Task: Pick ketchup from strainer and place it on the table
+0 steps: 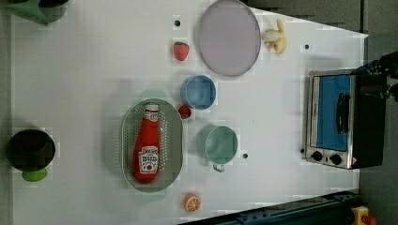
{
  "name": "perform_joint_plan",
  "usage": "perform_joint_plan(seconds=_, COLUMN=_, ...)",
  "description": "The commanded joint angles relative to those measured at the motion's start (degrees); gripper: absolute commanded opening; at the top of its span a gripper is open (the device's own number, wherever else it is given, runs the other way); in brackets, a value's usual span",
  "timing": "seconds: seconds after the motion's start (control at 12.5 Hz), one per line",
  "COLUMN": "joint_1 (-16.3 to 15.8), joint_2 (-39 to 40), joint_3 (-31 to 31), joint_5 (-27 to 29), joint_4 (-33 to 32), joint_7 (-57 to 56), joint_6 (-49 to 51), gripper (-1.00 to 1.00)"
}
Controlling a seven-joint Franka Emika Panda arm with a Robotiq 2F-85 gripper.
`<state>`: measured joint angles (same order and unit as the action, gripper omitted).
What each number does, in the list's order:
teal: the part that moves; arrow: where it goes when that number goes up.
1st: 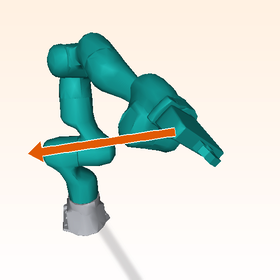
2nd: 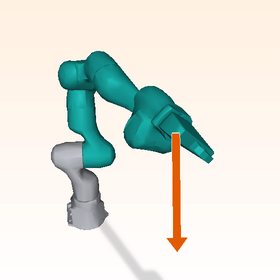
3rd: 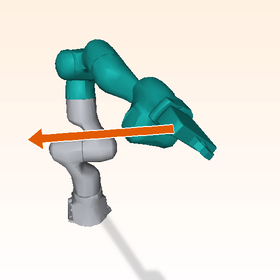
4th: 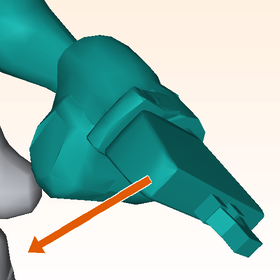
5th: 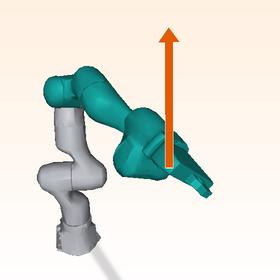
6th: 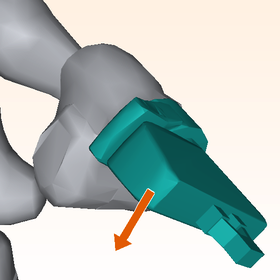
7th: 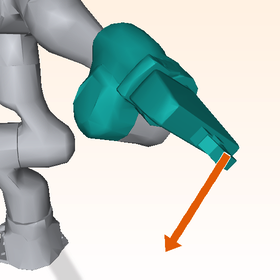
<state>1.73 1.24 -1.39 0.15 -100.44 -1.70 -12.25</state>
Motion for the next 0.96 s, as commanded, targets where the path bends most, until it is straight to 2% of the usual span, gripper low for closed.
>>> perform_joint_plan(seconds=0.08, joint_1=6.7, joint_2=-9.1, joint_3=-7.4, joint_5=3.0, joint_4=-6.5, joint_7=1.5, joint_6=5.5, gripper=0.58)
perform_joint_plan(seconds=0.24, joint_1=5.4, joint_2=-8.4, joint_3=-10.7, joint_5=3.2, joint_4=-6.5, joint_7=1.5, joint_6=5.2, gripper=0.99)
perform_joint_plan(seconds=0.96, joint_1=3.3, joint_2=-2.1, joint_3=-34.8, joint_5=3.1, joint_4=-7.5, joint_7=2.1, joint_6=0.5, gripper=1.0)
